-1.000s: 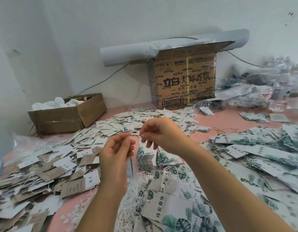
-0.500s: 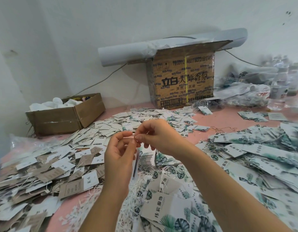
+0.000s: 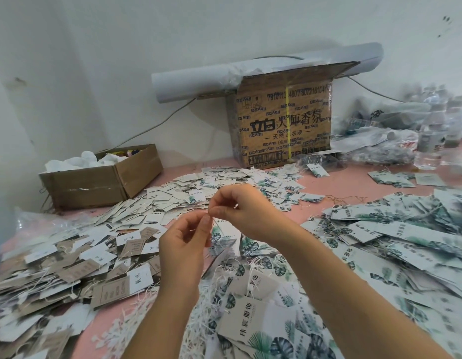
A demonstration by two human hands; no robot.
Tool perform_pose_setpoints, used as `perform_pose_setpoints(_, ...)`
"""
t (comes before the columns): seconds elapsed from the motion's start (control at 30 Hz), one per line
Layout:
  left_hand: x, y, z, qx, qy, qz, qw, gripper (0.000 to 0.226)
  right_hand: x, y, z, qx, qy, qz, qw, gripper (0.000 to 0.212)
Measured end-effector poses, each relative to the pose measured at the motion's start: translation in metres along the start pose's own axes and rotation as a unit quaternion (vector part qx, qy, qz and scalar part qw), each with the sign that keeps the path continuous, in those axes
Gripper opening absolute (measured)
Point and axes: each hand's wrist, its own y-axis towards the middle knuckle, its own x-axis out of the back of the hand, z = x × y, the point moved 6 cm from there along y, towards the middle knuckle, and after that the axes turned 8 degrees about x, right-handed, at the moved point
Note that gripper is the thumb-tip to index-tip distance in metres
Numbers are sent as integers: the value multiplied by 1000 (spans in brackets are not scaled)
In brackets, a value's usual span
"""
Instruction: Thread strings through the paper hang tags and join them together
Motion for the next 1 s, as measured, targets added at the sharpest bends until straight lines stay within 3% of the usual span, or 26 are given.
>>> perform_pose_setpoints(0.27,-4,0,1,-27,75,6,997,14,6,-1,-2,11,18,-10,1000,3)
perform_pose_setpoints(0.57,-5,-3,-6,-74,129,24,989,14,11,-3,-5,1,50,-3,999,18)
perform_pose_setpoints(0.8,-4,-4,-8,-66,100,22,993,18,10,-5,-5,7,104,3,995,6)
perform_pose_setpoints(1.0,-1,-3,-6,-41,42,34,998,19,8,-4,-3,13,154,5,988,20)
